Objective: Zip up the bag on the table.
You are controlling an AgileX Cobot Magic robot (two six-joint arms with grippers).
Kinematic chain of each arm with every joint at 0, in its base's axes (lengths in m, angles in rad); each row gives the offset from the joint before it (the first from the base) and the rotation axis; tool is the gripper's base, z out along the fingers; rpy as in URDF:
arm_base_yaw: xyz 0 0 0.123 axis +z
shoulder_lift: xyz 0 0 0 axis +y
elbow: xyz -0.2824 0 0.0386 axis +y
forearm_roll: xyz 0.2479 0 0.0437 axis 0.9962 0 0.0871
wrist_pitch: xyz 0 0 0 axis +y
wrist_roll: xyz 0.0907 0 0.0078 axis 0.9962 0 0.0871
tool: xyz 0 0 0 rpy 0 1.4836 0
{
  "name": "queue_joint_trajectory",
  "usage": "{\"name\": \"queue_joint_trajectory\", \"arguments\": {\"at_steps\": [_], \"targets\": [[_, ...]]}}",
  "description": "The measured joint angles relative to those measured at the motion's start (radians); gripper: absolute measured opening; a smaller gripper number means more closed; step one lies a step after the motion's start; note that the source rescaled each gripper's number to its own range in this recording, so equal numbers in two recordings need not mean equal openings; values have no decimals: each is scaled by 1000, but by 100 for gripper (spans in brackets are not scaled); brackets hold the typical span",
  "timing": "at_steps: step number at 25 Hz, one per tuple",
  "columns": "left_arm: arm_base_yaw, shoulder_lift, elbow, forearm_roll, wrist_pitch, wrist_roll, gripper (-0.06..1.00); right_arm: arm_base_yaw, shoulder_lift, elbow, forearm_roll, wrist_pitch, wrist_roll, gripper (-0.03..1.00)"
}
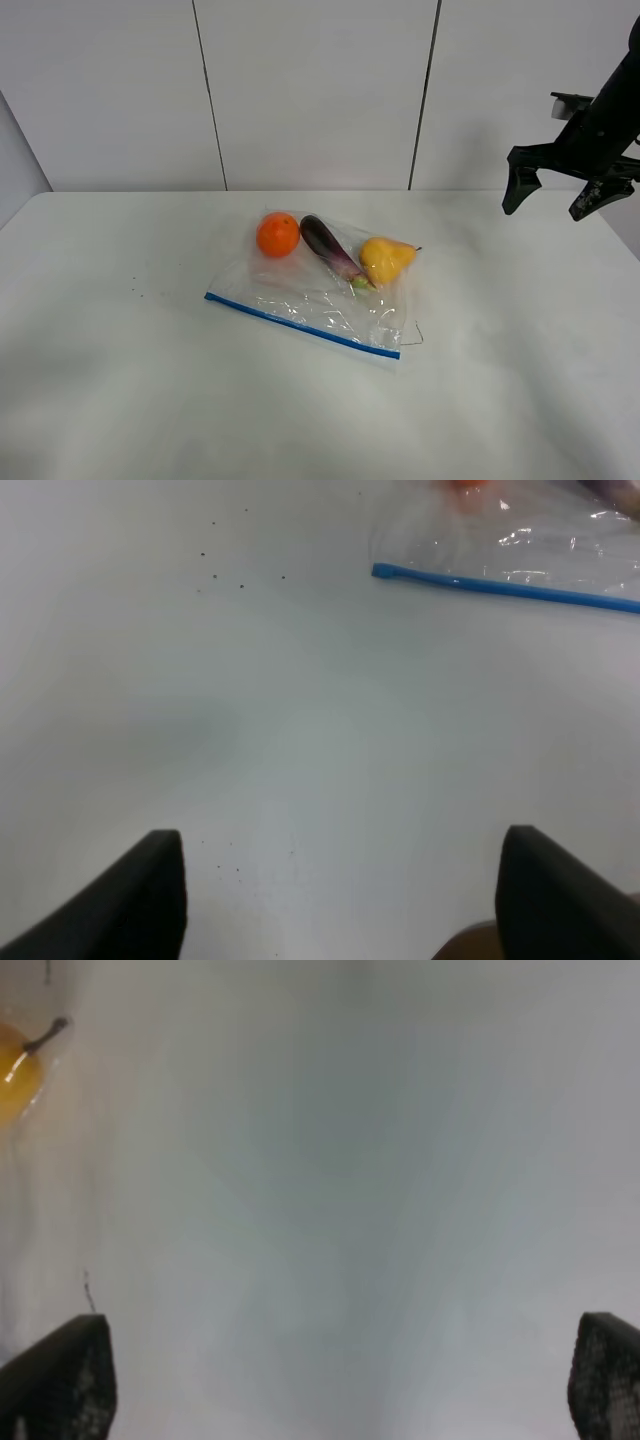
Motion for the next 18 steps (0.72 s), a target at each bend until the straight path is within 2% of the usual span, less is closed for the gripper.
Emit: {"name": "queue_joint_trajectory", "arguments": {"at_steps": [4,8,13,18], "targets": [[0,0,0,0,0,0,100,31,-3,0,-11,0,0,100],[0,0,0,0,0,0,100,94,-3,0,-66,0,11,100],[0,0,0,0,0,0,100,100,-11,4,-99,-1,49,100],[0,0,0,0,0,0,100,100,-116,137,-102,-3,56,100]]}}
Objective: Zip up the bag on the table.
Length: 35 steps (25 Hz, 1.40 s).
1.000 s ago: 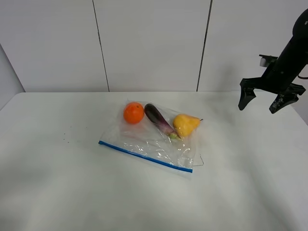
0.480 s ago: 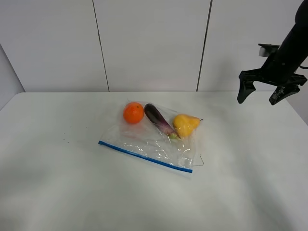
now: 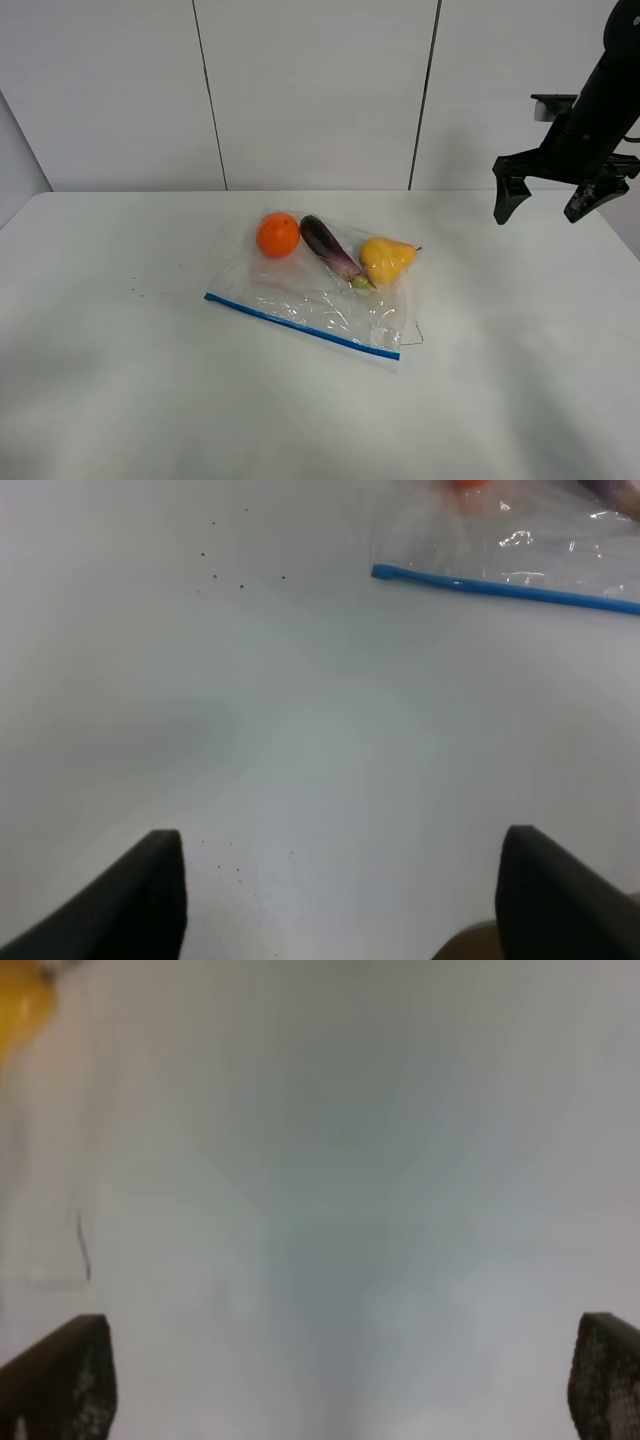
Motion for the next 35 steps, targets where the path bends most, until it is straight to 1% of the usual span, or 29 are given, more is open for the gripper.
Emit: {"name": "queue_joint_trajectory", "arguments": {"at_steps": [7,17,20,22,25,27,31,35], "targets": [[0,0,0,0,0,0,100,0,-285,348,-2,2,0,100],[0,0,0,0,0,0,100,0,-772,753,-2,-3,4,100],[0,0,0,0,0,0,100,0,-948,862,-2,-52,4,100],[0,0,0,0,0,0,100,0,-1064,934,-2,-103,4,100],[0,0,0,0,0,0,100,0,-1250,1013,1,-141,7,100],[0,0,0,0,0,0,100,0,-1350,1036,4,-160,15,100],[0,0,0,0,0,0,100,0,-1504,1041,4,-177,23,100],[0,0,0,0,0,-1,100,0,-1610,1044,4,-179,25,100]]}}
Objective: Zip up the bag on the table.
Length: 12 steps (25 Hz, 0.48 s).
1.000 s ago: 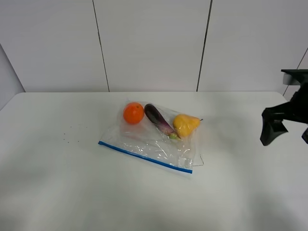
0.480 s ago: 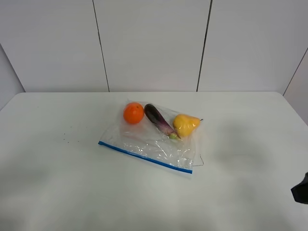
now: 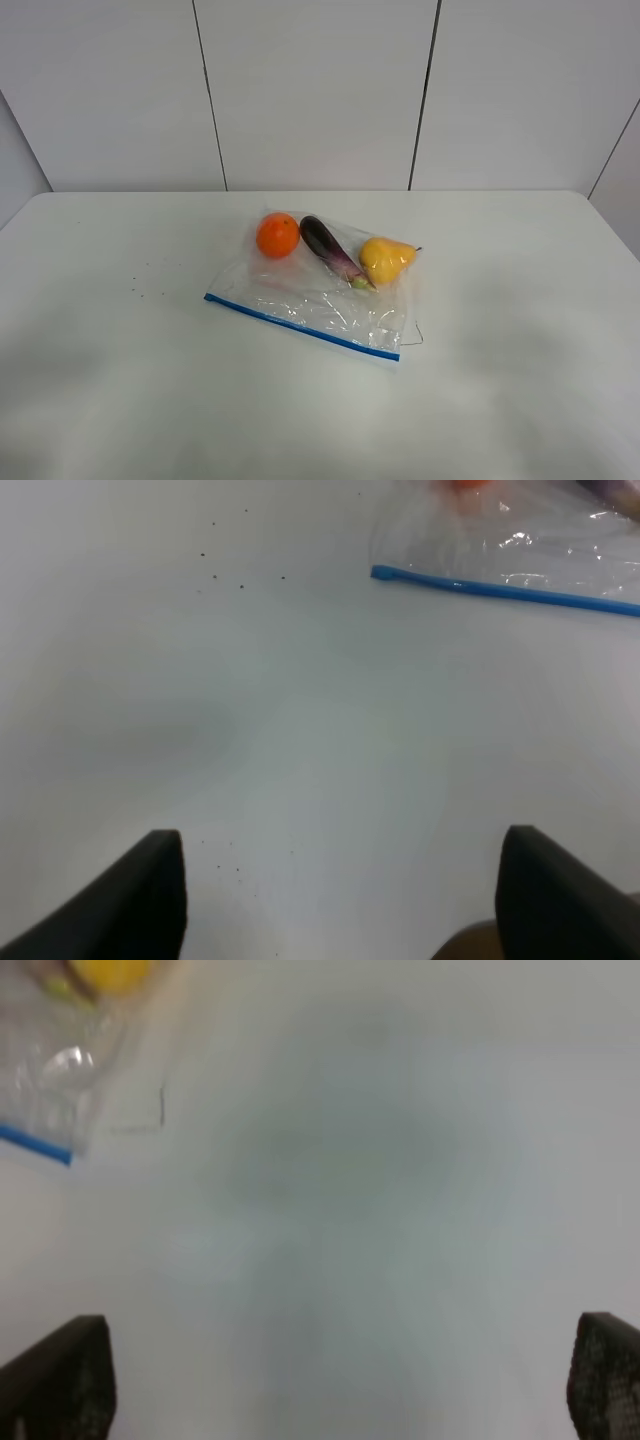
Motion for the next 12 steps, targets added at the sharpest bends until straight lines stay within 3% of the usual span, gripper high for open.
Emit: {"name": "queue_joint_trajectory", "arguments": {"at_steps": [12], "targets": [[0,0,0,0,0,0,100,0,-203,3,-23,-1,34,100]]}}
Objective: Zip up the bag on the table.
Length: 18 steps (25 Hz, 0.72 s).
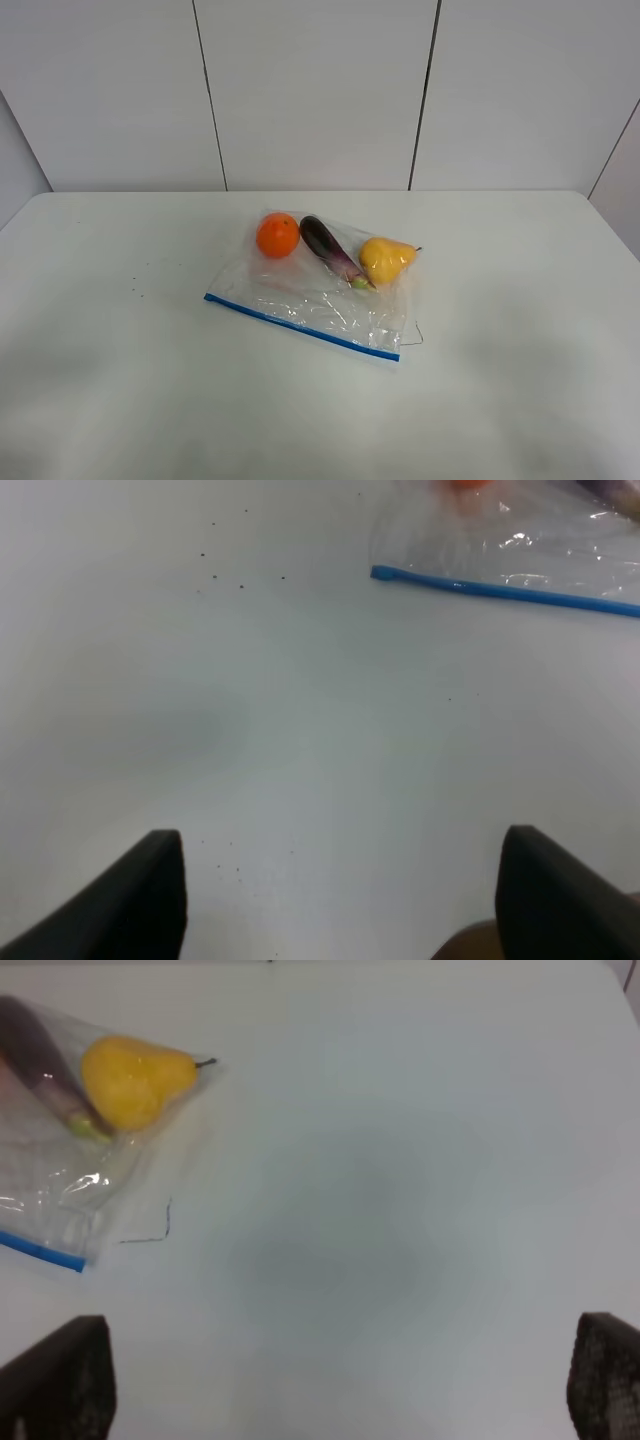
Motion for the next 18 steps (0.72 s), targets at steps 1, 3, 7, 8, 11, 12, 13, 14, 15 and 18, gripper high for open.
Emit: {"name": "queue_joint_trajectory", "arguments": {"at_steps": [1,3,7,8,11,12,13,14,15,18], "targets": [[0,0,0,1,0,0,100,0,0,0,0,0,0,100],[0,0,0,1,0,0,100,0,0,0,0,0,1,100],[0,0,0,1,0,0,100,0,0,0,0,0,1,100],[0,0,0,1,0,0,100,0,0,0,0,0,1,100],[0,0,0,1,0,0,100,0,0,0,0,0,2,100],[0,0,0,1,0,0,100,0,0,0,0,0,2,100],[0,0,0,1,0,0,100,0,0,0,0,0,2,100],[0,0,0,1,0,0,100,0,0,0,0,0,3,100],[0,0,0,1,0,0,100,0,0,0,0,0,3,100],[0,0,0,1,0,0,100,0,0,0,0,0,3,100]]}}
